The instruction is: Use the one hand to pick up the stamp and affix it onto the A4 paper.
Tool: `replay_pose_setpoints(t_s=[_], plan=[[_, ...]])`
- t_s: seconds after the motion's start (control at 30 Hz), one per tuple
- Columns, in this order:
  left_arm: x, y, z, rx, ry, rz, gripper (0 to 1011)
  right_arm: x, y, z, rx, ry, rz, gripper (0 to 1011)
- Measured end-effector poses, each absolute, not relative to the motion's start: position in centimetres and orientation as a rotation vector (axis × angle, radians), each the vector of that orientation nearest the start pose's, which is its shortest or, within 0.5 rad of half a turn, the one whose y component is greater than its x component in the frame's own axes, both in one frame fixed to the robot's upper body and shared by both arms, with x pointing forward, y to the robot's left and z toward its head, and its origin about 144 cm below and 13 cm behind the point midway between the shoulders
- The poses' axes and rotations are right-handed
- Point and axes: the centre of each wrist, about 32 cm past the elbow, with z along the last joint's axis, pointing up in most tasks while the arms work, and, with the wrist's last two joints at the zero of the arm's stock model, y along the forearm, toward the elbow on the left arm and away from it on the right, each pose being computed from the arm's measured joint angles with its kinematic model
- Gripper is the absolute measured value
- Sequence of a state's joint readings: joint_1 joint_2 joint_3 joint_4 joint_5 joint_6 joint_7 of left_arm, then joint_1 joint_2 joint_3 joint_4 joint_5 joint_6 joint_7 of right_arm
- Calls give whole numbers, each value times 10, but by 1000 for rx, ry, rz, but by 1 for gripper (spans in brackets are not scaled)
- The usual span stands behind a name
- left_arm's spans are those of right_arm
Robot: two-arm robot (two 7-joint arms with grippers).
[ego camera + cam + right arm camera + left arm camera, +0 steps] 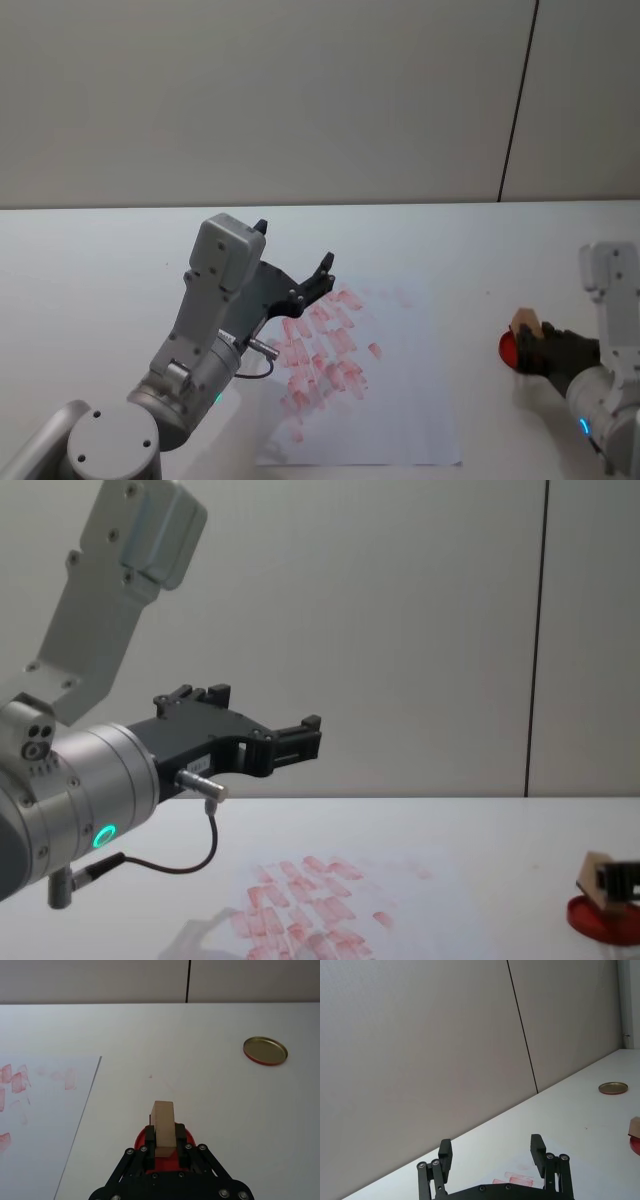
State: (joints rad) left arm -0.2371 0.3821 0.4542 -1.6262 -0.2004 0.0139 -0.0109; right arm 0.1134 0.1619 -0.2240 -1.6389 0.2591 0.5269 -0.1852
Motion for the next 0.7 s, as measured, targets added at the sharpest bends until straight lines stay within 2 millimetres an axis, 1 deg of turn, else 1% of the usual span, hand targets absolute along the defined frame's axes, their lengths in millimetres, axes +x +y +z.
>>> replay_pose_setpoints(t_s=[0.13,0.37,0.5,0.7], plan=[[492,198,1204,61,-268,1124,993,479,-199,1193,-288,269,-1474,224],[492,198,1204,61,-268,1124,993,476,-195,1208,-234,204,-1459,224],[492,198,1204,61,-268,1124,993,474,-191,1218,-198,162,-1433,224],[492,198,1204,61,-268,1124,993,472,-182,1228,-179,140,-1400,224]])
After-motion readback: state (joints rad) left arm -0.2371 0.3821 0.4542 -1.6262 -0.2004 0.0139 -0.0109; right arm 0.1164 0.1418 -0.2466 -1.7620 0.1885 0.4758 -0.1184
